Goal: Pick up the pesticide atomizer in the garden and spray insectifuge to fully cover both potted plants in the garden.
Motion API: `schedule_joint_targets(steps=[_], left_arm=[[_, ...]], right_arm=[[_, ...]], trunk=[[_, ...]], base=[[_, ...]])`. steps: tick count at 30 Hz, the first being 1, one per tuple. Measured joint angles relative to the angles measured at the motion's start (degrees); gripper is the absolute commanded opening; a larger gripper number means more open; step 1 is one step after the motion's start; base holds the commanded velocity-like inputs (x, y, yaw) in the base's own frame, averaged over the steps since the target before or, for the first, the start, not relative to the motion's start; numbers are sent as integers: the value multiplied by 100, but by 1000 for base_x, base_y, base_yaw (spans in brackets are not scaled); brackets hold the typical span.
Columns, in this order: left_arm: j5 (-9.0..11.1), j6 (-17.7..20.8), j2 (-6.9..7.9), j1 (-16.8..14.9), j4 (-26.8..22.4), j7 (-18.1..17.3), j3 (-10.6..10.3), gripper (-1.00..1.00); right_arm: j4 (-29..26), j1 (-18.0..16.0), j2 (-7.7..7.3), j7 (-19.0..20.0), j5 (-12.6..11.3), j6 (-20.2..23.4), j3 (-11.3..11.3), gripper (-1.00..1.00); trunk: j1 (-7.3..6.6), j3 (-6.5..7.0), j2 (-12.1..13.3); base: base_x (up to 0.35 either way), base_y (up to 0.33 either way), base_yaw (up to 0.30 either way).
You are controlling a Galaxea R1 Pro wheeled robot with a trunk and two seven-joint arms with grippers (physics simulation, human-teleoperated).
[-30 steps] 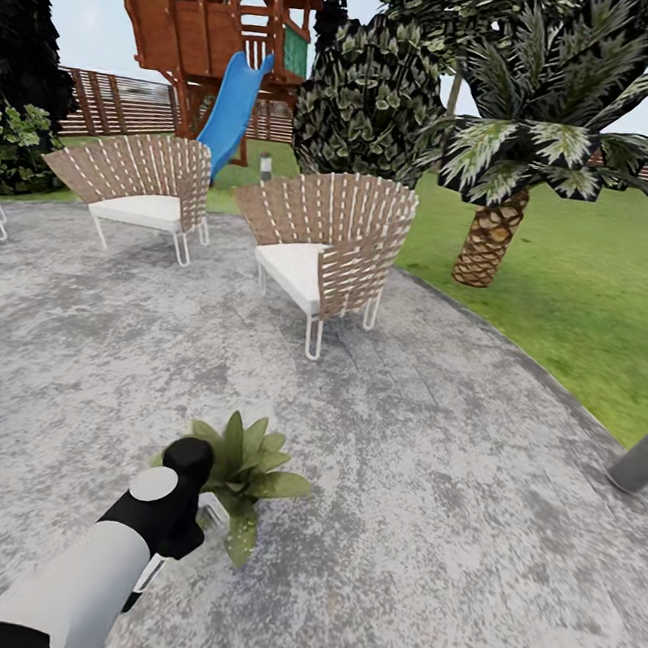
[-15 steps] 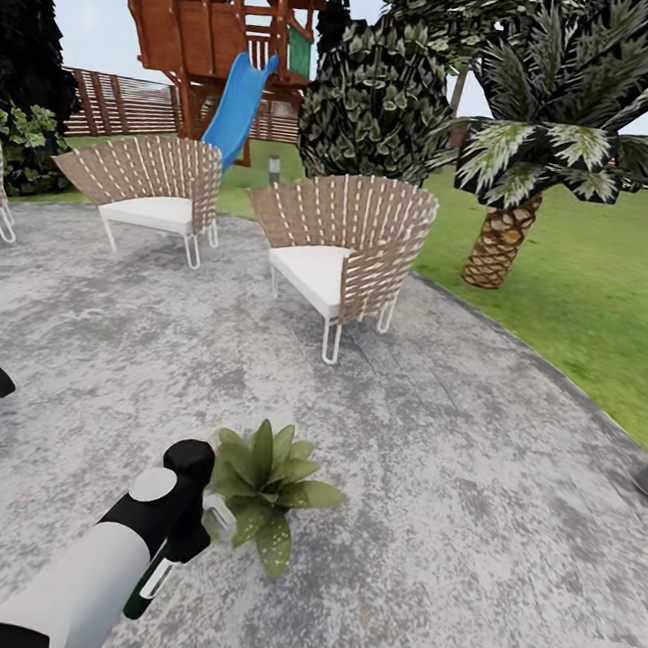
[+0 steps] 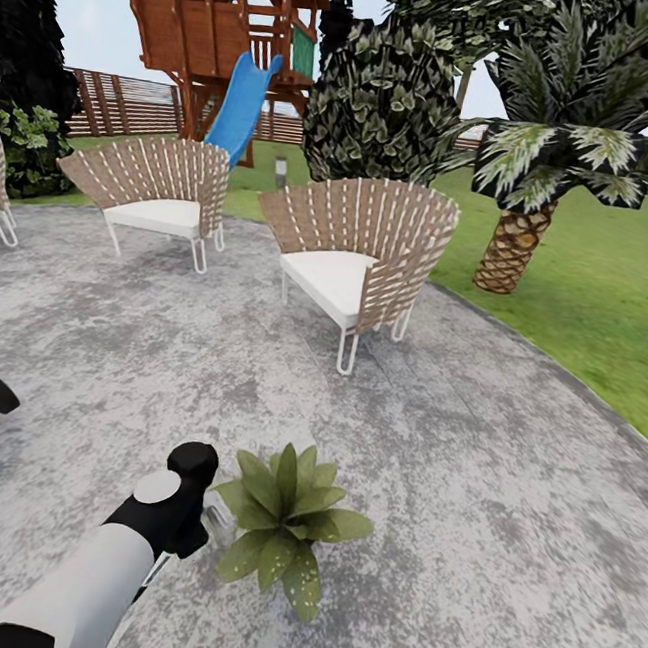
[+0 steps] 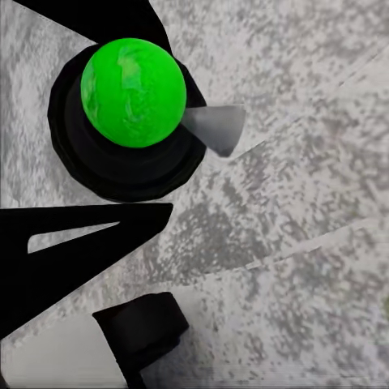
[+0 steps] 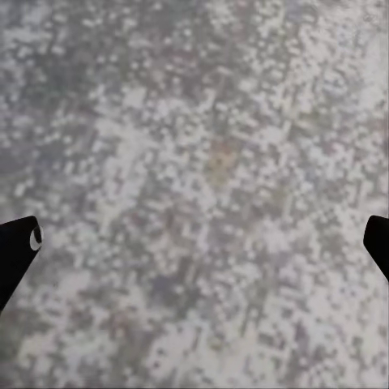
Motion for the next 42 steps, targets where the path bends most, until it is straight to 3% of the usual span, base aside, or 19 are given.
schedule_joint_targets(steps=[4,6,9,10,11,12,16,20,23,27,30,32,35,36,38,41,42], left_arm=[[-10,-12,-6,3,557,24,-12,-100],[4,-17,-12,154,719,32,-17,-100],[23,-29,-24,248,608,118,20,-100],[140,-24,-62,251,436,127,32,-100],[426,-19,-87,253,241,133,16,-100],[567,-22,-92,254,174,141,-3,-100],[658,-40,-49,271,199,159,-33,-100],[626,-213,-45,366,379,161,-55,-100],[599,-361,-56,280,420,104,-365,-100],[585,-362,-104,185,431,58,-556,-100],[587,-360,-51,61,500,32,-567,-100],[574,-362,101,-61,549,-12,-558,-100],[562,-368,358,-216,593,-644,-561,-100],[467,-371,431,-239,595,-810,-565,-100],[304,-371,411,-353,593,-921,-563,-100],[237,-373,361,-580,613,-1148,-581,-100],[227,-371,322,-601,596,-1152,-690,-100]], right_arm=[[3,0,0,0,0,0,0,100],[3,0,3,0,0,0,1,100],[5,0,4,0,1,0,0,100],[5,0,2,0,0,0,0,100],[7,0,4,0,0,0,0,100],[7,0,6,0,0,0,0,100],[12,0,2,0,3,0,0,100],[5,0,-1,0,8,0,0,100],[3,0,-1,0,8,0,0,100],[-4,0,-1,1,13,0,-1,100],[-5,0,-7,1,15,-1,0,100],[-5,0,-15,1,16,-1,0,100],[4,0,-18,1,23,-1,2,100],[7,0,-18,1,23,-1,4,100],[9,0,-19,1,24,-1,1,100],[8,0,-19,1,24,-1,1,100],[9,0,-19,1,24,-1,0,100]], trunk=[[1,0,0],[2,-1,0],[1,0,0],[1,0,0],[1,0,0],[1,0,0],[1,0,0],[1,0,0],[1,0,0],[1,0,0],[1,0,0],[1,0,0],[1,0,0],[1,0,0],[1,0,0],[1,0,0],[1,0,0]], base=[[13,3,0],[1,0,0],[0,0,0],[0,0,0],[0,0,0],[0,0,0],[0,0,0],[0,0,0],[0,0,0],[0,0,0],[0,0,0],[0,0,0],[0,0,0],[0,0,0],[0,0,0],[0,0,0],[0,0,0]])
